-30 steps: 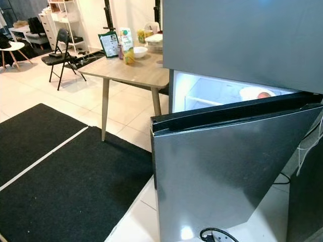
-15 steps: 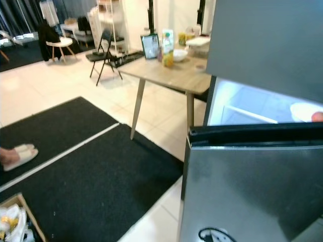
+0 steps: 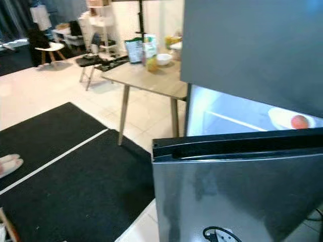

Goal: Restocking fridge

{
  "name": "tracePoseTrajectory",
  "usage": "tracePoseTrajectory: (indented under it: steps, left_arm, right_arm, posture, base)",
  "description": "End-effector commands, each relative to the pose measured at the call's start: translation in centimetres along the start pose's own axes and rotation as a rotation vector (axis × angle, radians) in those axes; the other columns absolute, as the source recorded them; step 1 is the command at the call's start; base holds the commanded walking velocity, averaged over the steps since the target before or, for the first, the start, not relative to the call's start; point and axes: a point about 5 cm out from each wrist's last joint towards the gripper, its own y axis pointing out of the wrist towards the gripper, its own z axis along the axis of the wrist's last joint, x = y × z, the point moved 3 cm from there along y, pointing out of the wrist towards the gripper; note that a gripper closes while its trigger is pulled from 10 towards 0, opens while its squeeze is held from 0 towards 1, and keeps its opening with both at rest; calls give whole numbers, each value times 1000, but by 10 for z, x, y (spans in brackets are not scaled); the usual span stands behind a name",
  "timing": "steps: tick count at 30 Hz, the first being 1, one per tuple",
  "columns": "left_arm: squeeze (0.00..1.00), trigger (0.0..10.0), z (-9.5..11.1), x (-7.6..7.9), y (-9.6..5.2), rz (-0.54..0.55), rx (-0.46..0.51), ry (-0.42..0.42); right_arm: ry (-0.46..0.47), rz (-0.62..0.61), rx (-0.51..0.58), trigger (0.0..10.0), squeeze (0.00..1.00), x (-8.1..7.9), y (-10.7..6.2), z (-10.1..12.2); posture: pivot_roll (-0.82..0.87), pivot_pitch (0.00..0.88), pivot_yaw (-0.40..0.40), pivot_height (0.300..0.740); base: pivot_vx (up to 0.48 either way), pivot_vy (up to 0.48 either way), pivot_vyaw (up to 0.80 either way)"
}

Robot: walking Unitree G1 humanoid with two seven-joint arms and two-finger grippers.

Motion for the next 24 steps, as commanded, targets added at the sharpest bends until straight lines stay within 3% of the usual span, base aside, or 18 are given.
tracePoseTrajectory:
  steps: [1, 7, 8, 11, 12, 16, 18, 22, 23, 24]
  left_arm:
    - [0, 10000, -1, -5, -2, 9, 4, -17]
    - [0, 10000, 0, -5, -1, 10, 4, -19]
    - [0, 10000, -1, -4, -1, 10, 3, -19]
    - [0, 10000, -2, -4, -2, 9, 2, -20]
    - [0, 10000, -2, -4, -2, 9, 2, -20]
    - [0, 10000, -2, -4, -2, 6, 5, -25]
    - [0, 10000, -2, -4, -2, 6, 5, -25]
    - [0, 10000, -2, -8, -3, 6, 11, -28]
    - [0, 10000, -2, -8, -3, 6, 11, -28]
    - [0, 10000, -3, -9, -4, 7, 11, -27]
  right_arm:
    - [11, 20, 20, 10000, 0, -7, 3, 5]
    - [79, 104, 63, 10000, 0, -18, 5, 14]
    - [168, 213, 146, 10000, 0, -31, 6, 34]
    - [196, 265, 220, 10000, 0, -37, 7, 54]
    - [196, 265, 220, 10000, 0, -37, 7, 54]
    - [171, 289, 342, 10000, 0, -42, 7, 95]
    - [171, 289, 342, 10000, 0, -42, 7, 95]
    - [107, 354, 510, 10000, 0, -59, 0, 156]
    - [107, 354, 510, 10000, 0, -59, 0, 156]
    - [86, 371, 546, 10000, 0, -66, -2, 170]
  posture:
    - [-120, 0, 44, 740]
    - [-120, 0, 44, 740]
    - [-120, 0, 44, 740]
    - [-120, 0, 44, 740]
    - [-120, 0, 44, 740]
    - [-118, 0, 43, 740]
    - [-118, 0, 43, 740]
    - [-90, 0, 37, 740]
    - [-90, 0, 37, 740]
    - [-90, 0, 37, 740]
  base:
    - [0, 0, 0]
    - [0, 0, 0]
    - [0, 0, 0]
    - [0, 0, 0]
    - [0, 0, 0]
    - [0, 0, 0]
    - [0, 0, 0]
    - [0, 0, 0]
    - [0, 0, 0]
    - [0, 0, 0]
